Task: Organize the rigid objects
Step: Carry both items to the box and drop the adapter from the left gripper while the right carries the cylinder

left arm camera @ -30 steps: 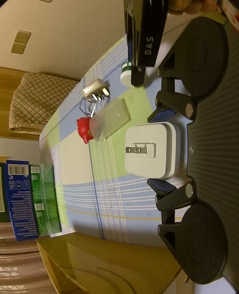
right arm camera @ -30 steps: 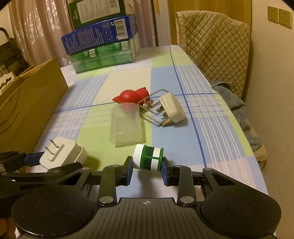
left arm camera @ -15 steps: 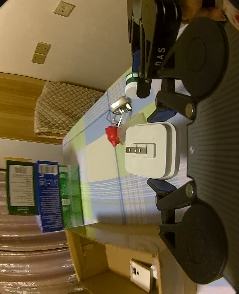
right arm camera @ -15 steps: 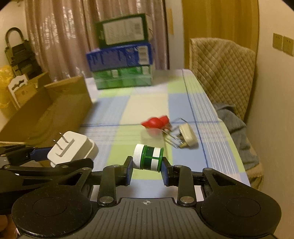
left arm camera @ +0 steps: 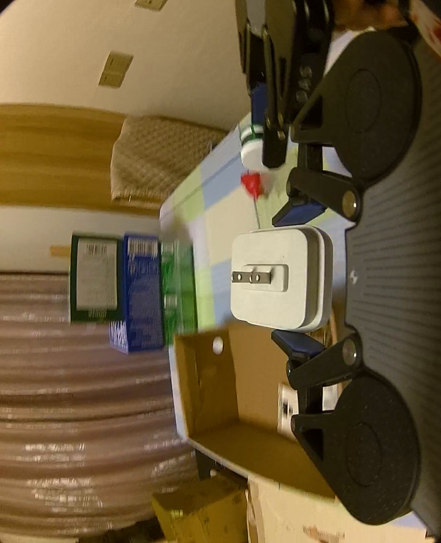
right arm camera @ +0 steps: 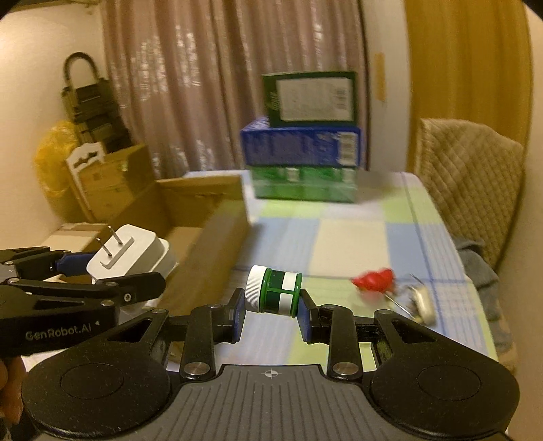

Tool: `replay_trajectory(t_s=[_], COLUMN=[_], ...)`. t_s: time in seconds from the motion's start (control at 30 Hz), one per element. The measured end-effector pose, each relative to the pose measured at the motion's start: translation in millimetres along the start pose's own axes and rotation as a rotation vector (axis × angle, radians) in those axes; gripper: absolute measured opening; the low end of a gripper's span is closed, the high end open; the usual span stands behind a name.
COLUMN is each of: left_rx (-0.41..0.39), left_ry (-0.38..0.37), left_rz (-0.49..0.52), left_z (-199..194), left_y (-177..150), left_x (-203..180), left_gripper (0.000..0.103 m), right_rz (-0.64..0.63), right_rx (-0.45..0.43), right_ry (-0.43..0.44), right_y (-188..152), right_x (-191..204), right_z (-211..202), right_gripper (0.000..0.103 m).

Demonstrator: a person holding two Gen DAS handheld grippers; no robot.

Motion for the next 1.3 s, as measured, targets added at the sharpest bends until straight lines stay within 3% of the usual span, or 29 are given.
replay_trajectory(t_s=[0.27, 0.4, 0.63, 0.93, 1.3], left_rx=[0.011, 0.035, 0.079, 0.128, 0.145], left_ry=[0.083, 0.105, 0.117, 0.112, 0.103], left_rz=[-0.022, -0.033, -0.020, 0.041, 0.048], left_z=[1.2, 16.8, 58.9, 108.2, 128.3], left_y=[11.8, 15.2, 26.2, 31.3, 33.1], left_x=[80.9, 116.2, 159.8, 175.7, 178.6], left_gripper=[0.060, 0.060, 0.060, 0.060, 0.060], right_rz=[-0.080, -0.112, -0.190, -0.245, -0.244], right_rx=[0.025, 0.064, 0.132, 0.194, 0.215], right_ry=[0.113, 0.182, 0.210, 0.197, 0.193], right_y=[30.5, 45.4, 57.1, 56.5, 55.4], right_x=[52.6, 77.2, 103.0, 105.6, 105.0], right_z=[36.0, 69.6, 131.2, 183.3, 199.2], right_gripper=[0.028, 0.028, 0.028, 0.028, 0.028])
Point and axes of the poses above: each gripper's, at about its wrist camera, not at the fingertips, and z roughly the way its jaws point, x to its left, y to its top, the point moved 1 cm from there along z, roughly the way its jaws point
